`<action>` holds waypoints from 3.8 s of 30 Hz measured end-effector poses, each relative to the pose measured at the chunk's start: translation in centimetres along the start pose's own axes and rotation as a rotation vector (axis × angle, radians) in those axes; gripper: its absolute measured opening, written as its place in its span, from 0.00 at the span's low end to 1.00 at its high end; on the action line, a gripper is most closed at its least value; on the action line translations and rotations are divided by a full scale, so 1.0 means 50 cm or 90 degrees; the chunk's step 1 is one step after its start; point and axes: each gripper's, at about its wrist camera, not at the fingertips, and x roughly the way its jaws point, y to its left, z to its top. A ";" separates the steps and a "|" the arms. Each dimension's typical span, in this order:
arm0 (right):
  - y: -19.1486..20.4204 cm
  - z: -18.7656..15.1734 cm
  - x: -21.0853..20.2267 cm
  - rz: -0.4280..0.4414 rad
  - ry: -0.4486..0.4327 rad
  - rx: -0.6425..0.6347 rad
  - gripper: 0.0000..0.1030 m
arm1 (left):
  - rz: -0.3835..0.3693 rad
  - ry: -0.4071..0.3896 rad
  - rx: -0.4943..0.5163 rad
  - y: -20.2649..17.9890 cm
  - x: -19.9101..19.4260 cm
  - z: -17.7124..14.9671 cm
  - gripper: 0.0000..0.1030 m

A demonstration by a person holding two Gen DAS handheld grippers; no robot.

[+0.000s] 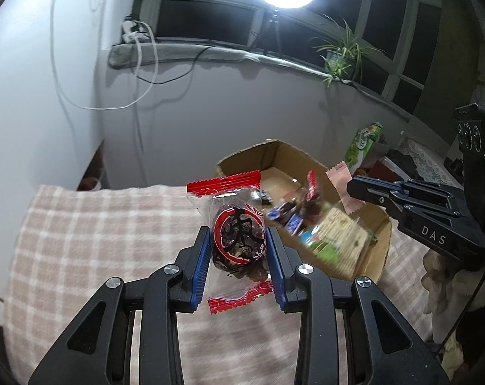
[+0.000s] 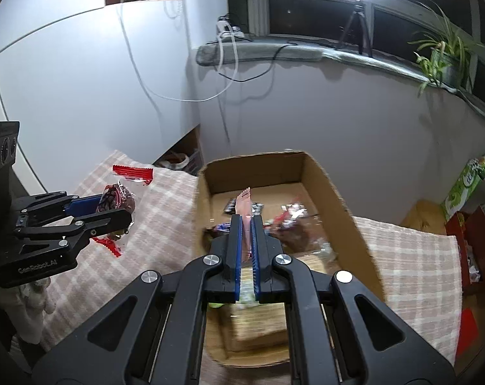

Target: Organize snacks

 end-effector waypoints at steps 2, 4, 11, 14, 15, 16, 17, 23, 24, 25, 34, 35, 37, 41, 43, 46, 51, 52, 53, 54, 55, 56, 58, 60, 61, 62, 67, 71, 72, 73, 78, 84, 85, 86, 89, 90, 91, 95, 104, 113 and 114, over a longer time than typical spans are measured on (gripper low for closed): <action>-0.020 0.000 -0.002 -0.005 -0.002 0.007 0.05 | -0.006 0.002 0.002 -0.013 0.012 0.008 0.31; -0.035 0.000 -0.003 -0.008 -0.004 0.012 0.05 | -0.013 0.005 0.003 -0.026 0.027 0.016 0.31; -0.083 0.008 0.012 -0.011 -0.002 0.028 0.05 | -0.021 0.014 0.011 -0.061 0.077 0.046 0.31; -0.096 0.010 0.026 -0.009 0.001 0.033 0.05 | -0.021 0.015 0.018 -0.075 0.096 0.060 0.31; -0.098 0.010 0.030 -0.010 0.002 0.034 0.05 | -0.020 0.016 0.022 -0.080 0.105 0.065 0.31; -0.102 0.010 0.035 -0.010 0.002 0.036 0.05 | -0.019 0.017 0.025 -0.084 0.111 0.068 0.31; -0.107 0.010 0.040 -0.007 0.004 0.040 0.05 | -0.019 0.019 0.026 -0.086 0.117 0.070 0.31; -0.123 0.003 0.066 0.003 0.016 0.052 0.05 | -0.019 0.030 0.033 -0.100 0.149 0.076 0.31; -0.124 0.002 0.068 0.004 0.018 0.053 0.05 | -0.018 0.033 0.035 -0.103 0.154 0.074 0.31; -0.126 0.000 0.070 0.005 0.018 0.054 0.05 | -0.017 0.034 0.036 -0.104 0.156 0.074 0.31; -0.125 -0.006 0.079 0.011 0.025 0.055 0.05 | -0.018 0.043 0.041 -0.109 0.165 0.074 0.32; -0.125 -0.006 0.078 0.010 0.024 0.055 0.05 | -0.018 0.044 0.042 -0.111 0.164 0.074 0.32; -0.125 -0.007 0.079 0.008 0.026 0.055 0.06 | -0.018 0.043 0.042 -0.112 0.165 0.075 0.32; -0.128 -0.009 0.078 0.001 0.027 0.058 0.28 | -0.016 0.043 0.042 -0.115 0.164 0.075 0.38; -0.128 -0.010 0.075 -0.004 0.025 0.059 0.44 | -0.015 0.039 0.041 -0.116 0.161 0.077 0.45; -0.129 -0.013 0.069 -0.010 0.021 0.060 0.44 | -0.013 0.035 0.038 -0.115 0.157 0.079 0.45; -0.129 -0.019 0.059 -0.016 0.020 0.065 0.44 | -0.015 0.033 0.041 -0.118 0.152 0.077 0.46; -0.129 -0.019 0.058 -0.017 0.020 0.065 0.44 | -0.016 0.033 0.042 -0.119 0.150 0.076 0.46; -0.128 -0.020 0.056 -0.019 0.020 0.065 0.44 | -0.017 0.033 0.043 -0.120 0.148 0.075 0.46; -0.128 -0.020 0.053 -0.020 0.019 0.066 0.44 | -0.016 0.032 0.045 -0.122 0.147 0.075 0.46; -0.127 -0.020 0.052 -0.021 0.018 0.066 0.44 | -0.016 0.032 0.045 -0.123 0.146 0.074 0.46; -0.127 -0.020 0.048 -0.023 0.017 0.066 0.44 | -0.016 0.032 0.045 -0.124 0.145 0.074 0.46; -0.128 -0.021 0.042 -0.026 0.013 0.067 0.44 | -0.017 0.031 0.042 -0.123 0.142 0.074 0.46; -0.127 -0.022 0.035 -0.030 0.011 0.068 0.44 | -0.017 0.027 0.041 -0.123 0.137 0.073 0.46; -0.127 -0.024 0.030 -0.031 0.009 0.069 0.44 | -0.016 0.025 0.042 -0.124 0.134 0.072 0.46; -0.128 -0.025 0.027 -0.031 0.008 0.071 0.44 | -0.016 0.024 0.042 -0.124 0.132 0.071 0.46; -0.121 -0.035 -0.001 -0.038 -0.002 0.075 0.44 | -0.015 0.014 0.043 -0.132 0.109 0.063 0.46; -0.109 -0.048 -0.032 -0.055 -0.023 0.076 0.80 | -0.014 -0.003 0.043 -0.139 0.075 0.053 0.54; -0.106 -0.053 -0.043 -0.061 -0.033 0.076 0.81 | -0.014 -0.007 0.042 -0.140 0.068 0.051 0.54; -0.102 -0.057 -0.054 -0.066 -0.042 0.076 0.81 | -0.014 -0.011 0.041 -0.141 0.059 0.047 0.56; -0.083 -0.078 -0.089 -0.078 -0.052 0.075 0.82 | -0.002 -0.027 0.031 -0.144 0.019 0.026 0.62; -0.061 -0.111 -0.115 -0.109 -0.057 0.066 0.94 | 0.019 -0.040 0.033 -0.155 -0.012 0.000 0.68; -0.061 -0.116 -0.120 -0.107 -0.057 0.071 0.94 | 0.022 -0.043 0.034 -0.156 -0.016 -0.003 0.68; -0.062 -0.120 -0.123 -0.106 -0.058 0.075 0.94 | 0.025 -0.045 0.034 -0.157 -0.020 -0.005 0.69; -0.067 -0.127 -0.130 -0.106 -0.058 0.086 0.94 | 0.034 -0.049 0.036 -0.161 -0.029 -0.013 0.69; -0.068 -0.129 -0.132 -0.107 -0.058 0.087 0.94 | 0.040 -0.049 0.036 -0.161 -0.031 -0.014 0.69; -0.069 -0.130 -0.134 -0.107 -0.058 0.088 0.94 | 0.045 -0.049 0.035 -0.162 -0.033 -0.014 0.69; -0.067 -0.133 -0.143 -0.111 -0.059 0.086 0.94 | 0.055 -0.053 0.031 -0.164 -0.040 -0.016 0.69; -0.067 -0.134 -0.157 -0.113 -0.063 0.087 0.94 | 0.062 -0.060 0.035 -0.178 -0.059 -0.022 0.69; -0.065 -0.135 -0.162 -0.112 -0.063 0.087 0.94 | 0.062 -0.064 0.037 -0.183 -0.065 -0.022 0.69; -0.065 -0.136 -0.161 -0.112 -0.063 0.088 0.94 | 0.062 -0.065 0.038 -0.185 -0.066 -0.023 0.69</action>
